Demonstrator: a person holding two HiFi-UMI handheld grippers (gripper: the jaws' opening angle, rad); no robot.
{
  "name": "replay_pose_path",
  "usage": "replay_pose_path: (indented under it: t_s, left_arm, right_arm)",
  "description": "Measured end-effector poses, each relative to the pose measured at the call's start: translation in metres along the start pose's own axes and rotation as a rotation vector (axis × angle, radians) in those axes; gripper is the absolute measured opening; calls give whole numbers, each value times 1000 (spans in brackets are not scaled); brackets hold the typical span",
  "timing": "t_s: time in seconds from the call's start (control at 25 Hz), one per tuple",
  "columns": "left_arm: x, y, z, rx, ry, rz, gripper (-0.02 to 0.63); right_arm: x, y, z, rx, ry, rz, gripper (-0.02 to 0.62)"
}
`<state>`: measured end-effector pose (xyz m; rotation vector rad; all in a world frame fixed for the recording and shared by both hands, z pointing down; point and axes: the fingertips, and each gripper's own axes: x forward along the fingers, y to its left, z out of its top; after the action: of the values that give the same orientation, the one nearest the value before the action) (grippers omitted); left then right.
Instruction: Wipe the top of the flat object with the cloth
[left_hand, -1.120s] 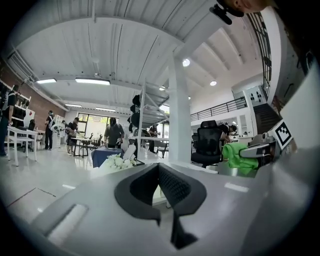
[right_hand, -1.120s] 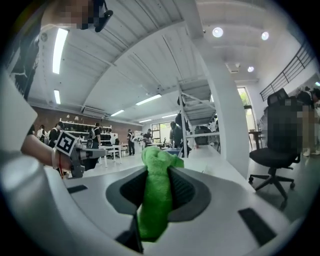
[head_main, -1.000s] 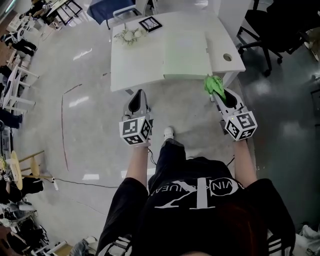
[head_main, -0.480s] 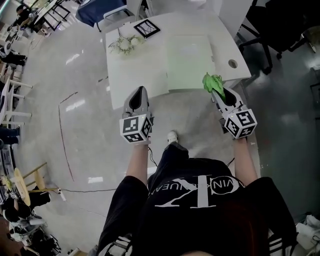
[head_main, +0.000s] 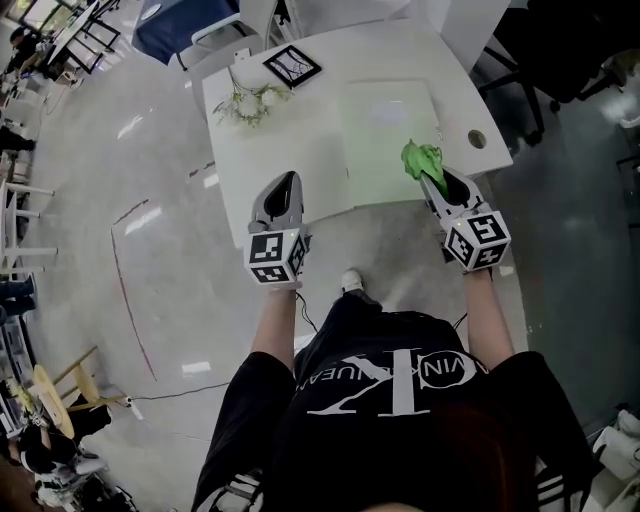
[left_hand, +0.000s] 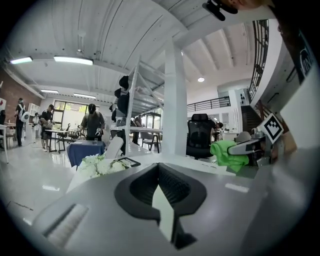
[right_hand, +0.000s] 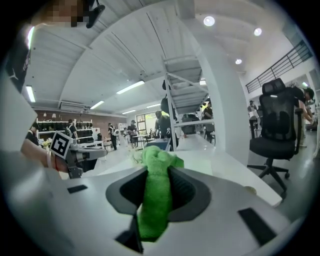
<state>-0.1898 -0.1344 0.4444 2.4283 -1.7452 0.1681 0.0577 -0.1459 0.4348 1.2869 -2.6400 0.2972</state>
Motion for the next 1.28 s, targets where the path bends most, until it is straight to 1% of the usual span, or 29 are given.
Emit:
replay_pose_path:
  t_s: [0.12,0.24,0.32,0.44,0.6,0.76,0.92,1.12,1.16,1.2,1.24,1.28]
  left_arm:
    - [11,12,-7,-6,16,-29,12]
    - [24,21,-11,-36,20,-35,11]
    - [34,22,-16,-64,31,-40,11]
    - [46,17,-22,-81,51,-64,12]
    - [68,13,-23,-99,71,-99,12]
    - [83,6,-32,-104,111,-142,12]
    - [102,9,-33,-123,127,-134,12]
    - [121,2,-38,-149,142,-152,15]
    - [124,2,-40,-164,144,-153,19]
    - [126,1,-42,-180,148,-156,39]
    - [129,-1,-45,-194,152,-161,81]
    - [132,-3,-47,-206,158,-167,105]
  right_arm:
    - [18,2,2,-1,16,-24,107]
    - [35,1,8,-23,37,-45,107]
    - [47,0,8,-51,71,-48,107]
    - [67,-3,8,-89,122,-44,106]
    - [104,-11,21,-127,132,-27,106]
    - [140,-16,20,-150,174,5,107]
    - [173,-22,24,-196,214,31,107]
    - [208,-25,25,-266,238,66,107]
    - [214,-24,25,-282,239,75,107]
    - [221,-23,25,-301,241,80,107]
    - [227,-22,23,-322,247,85,107]
    - [232,-22,21,-341,258,88,106]
